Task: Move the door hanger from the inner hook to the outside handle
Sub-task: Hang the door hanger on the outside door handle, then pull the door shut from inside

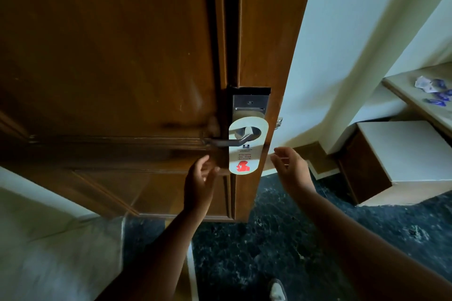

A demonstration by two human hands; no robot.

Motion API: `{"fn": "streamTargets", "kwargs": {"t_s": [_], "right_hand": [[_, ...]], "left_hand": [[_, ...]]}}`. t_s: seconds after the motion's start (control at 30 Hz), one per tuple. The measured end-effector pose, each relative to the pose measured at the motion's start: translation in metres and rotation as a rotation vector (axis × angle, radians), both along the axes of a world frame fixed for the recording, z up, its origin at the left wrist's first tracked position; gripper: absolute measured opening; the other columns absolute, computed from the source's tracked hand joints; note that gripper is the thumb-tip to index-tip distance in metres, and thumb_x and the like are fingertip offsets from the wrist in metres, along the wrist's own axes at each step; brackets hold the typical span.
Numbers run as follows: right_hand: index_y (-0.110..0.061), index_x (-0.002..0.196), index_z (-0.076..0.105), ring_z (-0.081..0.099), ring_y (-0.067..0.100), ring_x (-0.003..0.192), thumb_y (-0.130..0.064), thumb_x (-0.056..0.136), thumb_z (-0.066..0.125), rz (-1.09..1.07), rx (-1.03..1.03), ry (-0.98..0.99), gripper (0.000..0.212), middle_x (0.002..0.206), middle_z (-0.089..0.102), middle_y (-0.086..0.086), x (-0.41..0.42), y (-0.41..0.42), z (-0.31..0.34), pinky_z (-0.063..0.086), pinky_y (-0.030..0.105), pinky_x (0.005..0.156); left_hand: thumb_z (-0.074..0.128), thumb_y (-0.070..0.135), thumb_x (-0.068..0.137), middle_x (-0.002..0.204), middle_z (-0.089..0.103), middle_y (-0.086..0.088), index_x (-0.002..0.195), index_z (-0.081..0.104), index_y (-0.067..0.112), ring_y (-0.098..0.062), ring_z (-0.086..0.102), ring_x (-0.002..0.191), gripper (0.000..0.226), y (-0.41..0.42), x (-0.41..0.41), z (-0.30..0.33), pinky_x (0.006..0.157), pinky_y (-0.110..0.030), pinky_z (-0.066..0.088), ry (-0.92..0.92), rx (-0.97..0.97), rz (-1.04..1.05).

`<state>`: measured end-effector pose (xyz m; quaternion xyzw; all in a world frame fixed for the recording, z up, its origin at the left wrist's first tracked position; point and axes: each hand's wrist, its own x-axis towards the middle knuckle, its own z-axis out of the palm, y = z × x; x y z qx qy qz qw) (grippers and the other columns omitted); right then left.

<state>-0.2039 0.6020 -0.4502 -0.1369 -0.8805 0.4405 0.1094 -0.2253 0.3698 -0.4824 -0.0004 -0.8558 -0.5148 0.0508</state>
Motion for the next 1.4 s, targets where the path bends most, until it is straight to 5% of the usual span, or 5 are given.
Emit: {"fn": "streamTargets", "kwargs": {"t_s": [0.2,0.4,0.63,1.1,1.4], "right_hand": [[-0.022,0.112,0.052,0.059,0.024,0.097,-0.039,0.096,0.044,0.295,0.523,0.505,0.024,0.112,0.063,0.006,-0.01,-0.023,0.117,0.051,0.038,0.078],[-0.025,0.145,0.036,0.025,0.034,0.145,-0.048,0.09,0.046,0.212,1.068,0.808,0.06,0.158,0.03,0.011,-0.073,-0.058,0.239,0.013,0.048,0.118],[-0.022,0.155,0.008,0.003,0.037,0.149,-0.067,0.085,0.04,0.147,1.506,0.805,0.089,0.163,0.011,0.013,-0.115,-0.06,0.273,-0.006,0.057,0.117],[-0.022,0.155,0.009,0.005,0.039,0.147,-0.065,0.089,0.029,0.104,1.63,0.889,0.081,0.163,0.012,0.012,-0.115,-0.06,0.271,-0.01,0.056,0.117],[-0.015,0.155,0.013,0.009,0.041,0.148,-0.062,0.091,0.033,0.19,1.653,0.879,0.082,0.163,0.011,0.016,-0.043,-0.078,0.276,-0.002,0.059,0.116]], "left_hand": [[0.061,0.025,0.092,0.093,0.069,-0.007,0.103,0.067,0.012,-0.022,0.061,0.089,0.018,-0.013,-0.014,0.09,0.079,-0.035,0.047,0.731,-0.409,-0.134],[0.056,0.054,0.092,0.061,0.058,0.001,0.067,0.053,0.02,-0.016,0.054,0.052,0.043,0.011,-0.044,0.145,0.048,-0.026,0.033,0.542,-0.823,-0.402],[0.041,0.05,0.101,0.068,0.066,-0.005,0.072,0.059,0.013,-0.014,0.055,0.053,0.051,0.029,-0.048,0.143,0.052,-0.027,0.033,0.331,-0.838,-0.559],[0.045,0.04,0.102,0.08,0.073,-0.016,0.086,0.07,0.002,-0.023,0.065,0.067,0.048,0.037,-0.039,0.118,0.052,-0.025,0.034,0.318,-0.578,-0.485],[0.051,0.039,0.1,0.082,0.075,-0.008,0.082,0.064,0.008,-0.006,0.052,0.054,0.039,0.013,0.029,0.116,0.045,-0.012,0.022,0.321,-0.573,-0.405]]}}
